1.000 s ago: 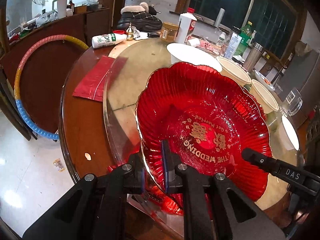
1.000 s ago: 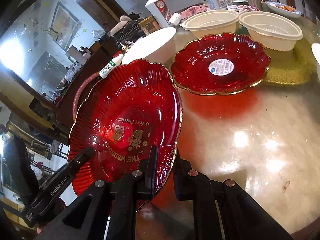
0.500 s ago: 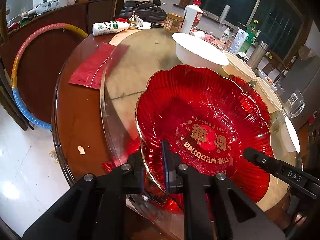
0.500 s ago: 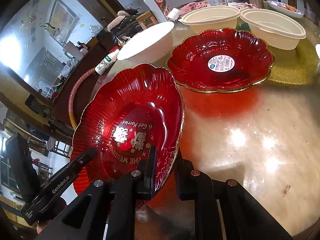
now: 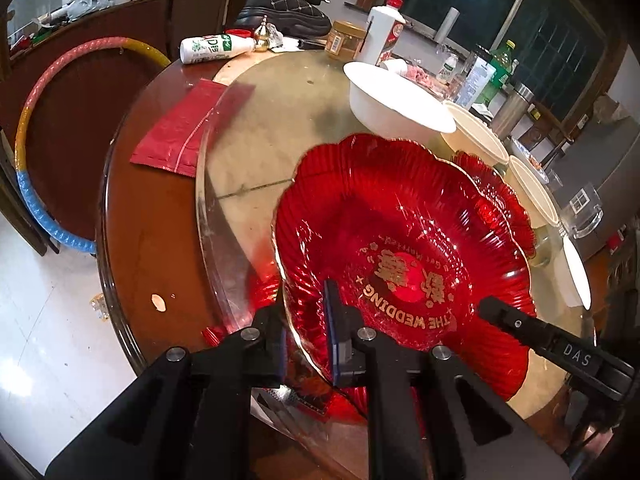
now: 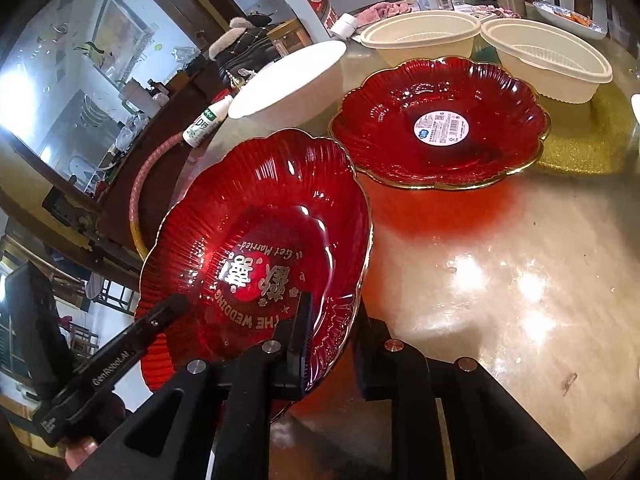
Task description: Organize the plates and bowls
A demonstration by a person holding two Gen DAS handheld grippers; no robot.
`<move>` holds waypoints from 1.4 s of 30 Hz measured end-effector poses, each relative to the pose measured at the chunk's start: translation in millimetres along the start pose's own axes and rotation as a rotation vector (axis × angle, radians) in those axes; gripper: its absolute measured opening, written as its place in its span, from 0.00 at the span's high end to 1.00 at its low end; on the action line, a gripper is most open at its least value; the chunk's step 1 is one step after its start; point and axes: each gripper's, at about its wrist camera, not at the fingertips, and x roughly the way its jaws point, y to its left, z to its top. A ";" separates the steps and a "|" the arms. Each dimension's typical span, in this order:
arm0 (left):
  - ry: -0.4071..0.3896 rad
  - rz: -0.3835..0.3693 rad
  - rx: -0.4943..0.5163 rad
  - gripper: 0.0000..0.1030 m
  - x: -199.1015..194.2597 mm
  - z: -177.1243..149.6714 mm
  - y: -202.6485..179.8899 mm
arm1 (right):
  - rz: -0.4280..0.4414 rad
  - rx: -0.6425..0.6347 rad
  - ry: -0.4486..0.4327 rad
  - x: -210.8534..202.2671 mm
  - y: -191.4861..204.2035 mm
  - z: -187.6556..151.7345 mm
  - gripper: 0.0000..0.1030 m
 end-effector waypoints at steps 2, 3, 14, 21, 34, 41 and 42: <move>-0.010 0.010 -0.024 0.84 -2.9 1.4 4.7 | -0.005 0.004 -0.012 -3.6 -1.8 0.8 0.67; -0.013 0.016 -0.045 0.75 -4.6 2.4 8.4 | -0.011 0.008 -0.023 -5.9 -3.0 1.4 0.56; -0.193 0.109 -0.269 0.19 -43.2 13.3 36.6 | 0.048 0.183 -0.124 -36.2 -49.2 10.2 0.30; -0.193 -0.027 -0.089 0.19 -57.1 33.5 -21.2 | 0.034 0.272 -0.128 -46.3 -80.8 20.1 0.27; 0.165 -0.250 0.072 0.19 19.9 74.0 -141.3 | 0.051 0.356 -0.102 -53.4 -126.0 47.0 0.27; 0.228 -0.213 0.047 0.19 48.0 98.6 -159.0 | 0.063 0.371 -0.088 -41.4 -139.7 64.9 0.27; 0.258 -0.219 0.052 0.19 54.9 100.4 -160.9 | 0.064 0.372 -0.085 -39.7 -140.7 66.3 0.27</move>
